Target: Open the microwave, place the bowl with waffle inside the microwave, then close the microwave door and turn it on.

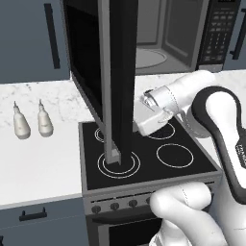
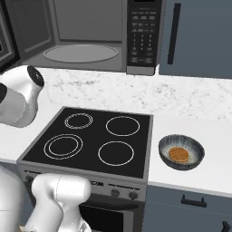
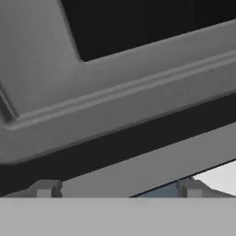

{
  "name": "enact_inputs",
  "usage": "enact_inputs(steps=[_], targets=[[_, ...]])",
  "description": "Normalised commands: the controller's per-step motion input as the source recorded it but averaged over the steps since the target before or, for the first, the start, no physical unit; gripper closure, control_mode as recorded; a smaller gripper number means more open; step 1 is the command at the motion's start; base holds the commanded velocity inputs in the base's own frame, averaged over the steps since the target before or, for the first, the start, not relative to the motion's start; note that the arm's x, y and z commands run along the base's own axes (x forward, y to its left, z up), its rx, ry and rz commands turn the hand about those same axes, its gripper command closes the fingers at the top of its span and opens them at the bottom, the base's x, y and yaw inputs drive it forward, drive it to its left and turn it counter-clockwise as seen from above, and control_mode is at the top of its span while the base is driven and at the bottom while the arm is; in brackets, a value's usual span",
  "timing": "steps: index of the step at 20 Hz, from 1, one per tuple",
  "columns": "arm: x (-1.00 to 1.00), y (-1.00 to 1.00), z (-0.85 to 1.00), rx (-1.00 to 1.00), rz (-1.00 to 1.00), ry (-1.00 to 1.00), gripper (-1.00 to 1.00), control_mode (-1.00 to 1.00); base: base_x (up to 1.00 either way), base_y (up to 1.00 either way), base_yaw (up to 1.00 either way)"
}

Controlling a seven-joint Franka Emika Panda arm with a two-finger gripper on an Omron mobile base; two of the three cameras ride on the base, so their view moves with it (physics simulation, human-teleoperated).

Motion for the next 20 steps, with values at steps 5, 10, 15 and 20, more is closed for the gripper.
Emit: enact_inputs(steps=[5,10,15,20], targets=[[0.38,-0.29,0.0,-0.07,-0.03,0.26,-1.0,-1.0,0.0,0.0,0.0],[0.57,-1.0,-0.06,-0.22,-0.3,0.43,-1.0,-1.0,0.0,0.0,0.0],[0.84,-0.98,-0.6,-0.44,-0.29,-0.02,-1.0,-1.0,0.0,0.0,0.0],[0.92,-0.77,-0.73,-0.5,-0.35,0.0,-1.0,-1.0,0.0,0.0,0.0]])
